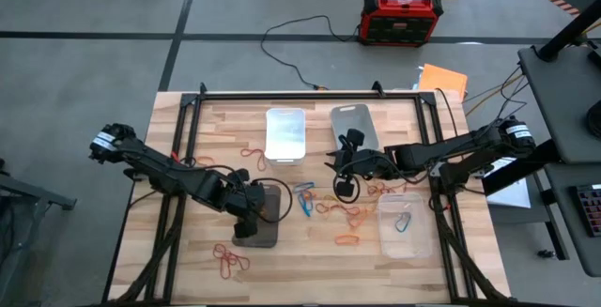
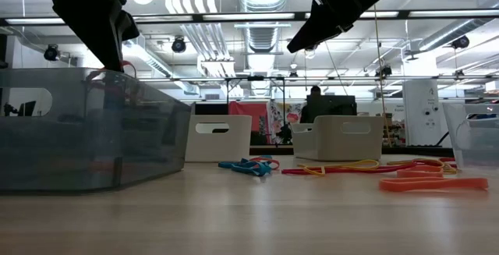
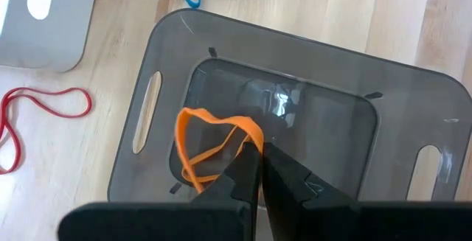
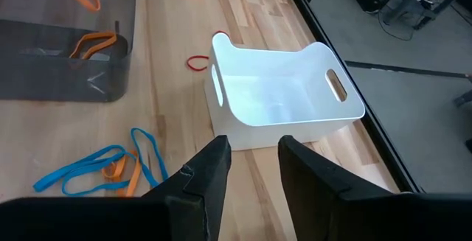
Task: Sort rubber bands into baskets
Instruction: Put the orange rubber band into the black bin, then put the blue rubber band into the transparent bin
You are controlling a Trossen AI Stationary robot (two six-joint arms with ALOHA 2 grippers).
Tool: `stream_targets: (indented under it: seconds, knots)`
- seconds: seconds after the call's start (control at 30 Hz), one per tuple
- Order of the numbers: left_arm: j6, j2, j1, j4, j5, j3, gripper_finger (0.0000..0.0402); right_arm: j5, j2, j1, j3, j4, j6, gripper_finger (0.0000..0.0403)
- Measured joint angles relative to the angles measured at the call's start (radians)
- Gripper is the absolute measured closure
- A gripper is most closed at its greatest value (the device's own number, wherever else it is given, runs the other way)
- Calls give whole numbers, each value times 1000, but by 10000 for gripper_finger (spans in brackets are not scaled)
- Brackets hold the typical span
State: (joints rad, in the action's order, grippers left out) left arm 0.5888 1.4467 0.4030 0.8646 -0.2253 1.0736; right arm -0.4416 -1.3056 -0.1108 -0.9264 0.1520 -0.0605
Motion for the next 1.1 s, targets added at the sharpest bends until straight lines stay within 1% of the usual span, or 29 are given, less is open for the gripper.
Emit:
stream_targets:
  seconds: [0.3,0.4,0.67,0.77,0.9,1.1]
  knots:
    - [15,0,0,0,0,0,398,0,0,0,0,0,0,279]
    - [29,-1,0,-1,0,0,382,0,0,0,1,0,0,277]
    - [48,-1,0,-1,-7,0,317,0,0,0,3,0,0,272]
    - [48,-1,0,-1,-21,0,300,0,0,0,4,0,1,273]
    - [48,-1,0,-1,-22,0,289,0,0,0,5,0,1,274]
    - [45,-1,0,-1,-23,0,287,0,0,0,5,0,10,269]
